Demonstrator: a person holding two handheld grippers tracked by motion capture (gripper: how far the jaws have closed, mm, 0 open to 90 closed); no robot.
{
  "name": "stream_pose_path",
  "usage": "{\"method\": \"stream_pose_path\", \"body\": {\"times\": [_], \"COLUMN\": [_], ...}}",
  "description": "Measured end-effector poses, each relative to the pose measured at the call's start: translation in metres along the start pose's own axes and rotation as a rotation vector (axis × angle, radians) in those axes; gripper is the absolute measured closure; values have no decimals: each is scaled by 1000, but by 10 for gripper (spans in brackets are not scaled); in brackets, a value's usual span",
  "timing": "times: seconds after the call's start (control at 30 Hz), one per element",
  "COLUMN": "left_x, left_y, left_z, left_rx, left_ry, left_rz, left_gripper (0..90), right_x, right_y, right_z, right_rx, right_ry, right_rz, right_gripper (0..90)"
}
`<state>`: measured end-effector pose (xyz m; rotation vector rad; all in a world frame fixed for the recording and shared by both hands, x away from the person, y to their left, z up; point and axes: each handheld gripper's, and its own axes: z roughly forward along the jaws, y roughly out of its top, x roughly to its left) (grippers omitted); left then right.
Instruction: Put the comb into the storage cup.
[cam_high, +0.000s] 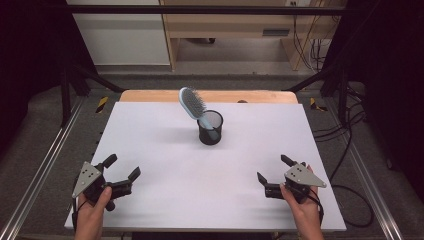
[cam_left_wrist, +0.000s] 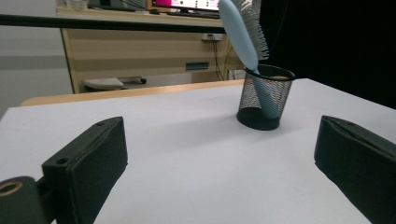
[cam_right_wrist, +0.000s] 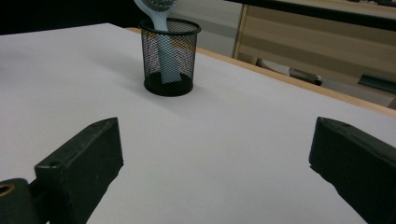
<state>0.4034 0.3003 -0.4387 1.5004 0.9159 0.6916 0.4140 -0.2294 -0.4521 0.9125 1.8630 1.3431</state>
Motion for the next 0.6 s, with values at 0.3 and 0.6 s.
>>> {"method": "stream_pose_path", "body": {"times": [0.3,0.6], "left_x": [-15,2], "left_y": [-3,-4], "left_z": [-3,-15], "left_rx": [22,-8], "left_ry": [-20,79], "left_rz": [26,47], "left_gripper": [26,27], "right_x": [-8,-14], "right_y": [-4,-10], "right_z": [-13,-12], "right_rx": [-27,-18], "right_ry": [30,29], "right_rz": [-19,16], "right_gripper": [26,25]}}
